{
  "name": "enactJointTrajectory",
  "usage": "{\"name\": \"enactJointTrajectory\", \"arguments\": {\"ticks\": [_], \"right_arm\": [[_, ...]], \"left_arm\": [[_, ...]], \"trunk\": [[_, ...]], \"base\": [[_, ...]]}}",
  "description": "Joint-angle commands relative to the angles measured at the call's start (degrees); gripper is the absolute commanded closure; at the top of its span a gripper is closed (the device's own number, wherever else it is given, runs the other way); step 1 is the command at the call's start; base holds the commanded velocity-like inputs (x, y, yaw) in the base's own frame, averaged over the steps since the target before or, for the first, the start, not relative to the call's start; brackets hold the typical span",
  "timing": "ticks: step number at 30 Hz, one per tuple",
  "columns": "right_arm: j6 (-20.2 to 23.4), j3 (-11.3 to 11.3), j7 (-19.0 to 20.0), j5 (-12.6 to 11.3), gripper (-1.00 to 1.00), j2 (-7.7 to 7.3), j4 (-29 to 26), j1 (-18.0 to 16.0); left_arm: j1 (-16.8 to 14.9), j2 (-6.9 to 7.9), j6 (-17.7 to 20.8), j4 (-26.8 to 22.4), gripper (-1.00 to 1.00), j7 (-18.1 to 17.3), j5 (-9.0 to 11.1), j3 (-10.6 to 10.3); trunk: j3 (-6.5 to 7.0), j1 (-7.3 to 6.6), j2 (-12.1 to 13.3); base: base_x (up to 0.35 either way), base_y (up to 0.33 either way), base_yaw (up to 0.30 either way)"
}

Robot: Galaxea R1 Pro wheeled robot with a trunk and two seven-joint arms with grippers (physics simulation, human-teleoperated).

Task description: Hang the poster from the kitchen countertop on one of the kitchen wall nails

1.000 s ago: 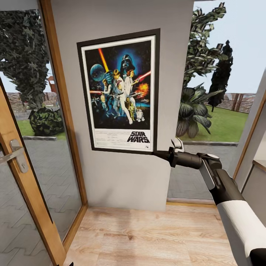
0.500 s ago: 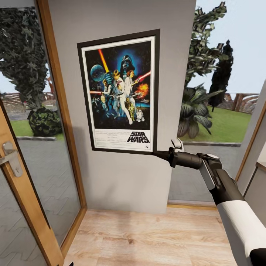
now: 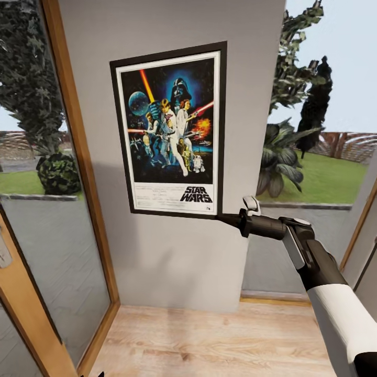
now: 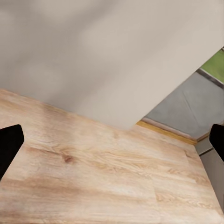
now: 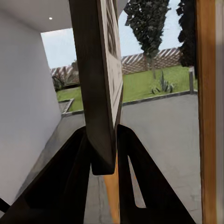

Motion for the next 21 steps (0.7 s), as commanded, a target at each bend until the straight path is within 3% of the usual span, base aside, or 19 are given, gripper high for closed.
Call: {"name": "enactJointTrajectory", "arguments": {"ticks": [1,7,21], "right_arm": [[0.76,0.13,0.08,-0.52,1.00,-0.06,0.03,-0.02],[0.77,0.12,-0.03,-0.58,1.00,0.00,0.02,-0.02],[0.88,-0.11,-0.18,-0.61,1.00,0.04,0.02,-0.02]], "left_arm": [[-0.04,0.03,-0.17,-0.01,-1.00,-0.15,0.61,-0.48],[-0.04,0.03,-0.17,-0.01,-1.00,-0.15,0.61,-0.48],[-0.04,0.04,-0.26,-0.01,-1.00,-0.15,0.61,-0.46]], "trunk": [[-0.02,0.05,-0.04],[-0.02,0.05,-0.04],[-0.02,0.05,-0.04]], "base": [[0.328,0.000,0.000],[0.201,0.000,0.000],[0.018,0.000,0.000]]}}
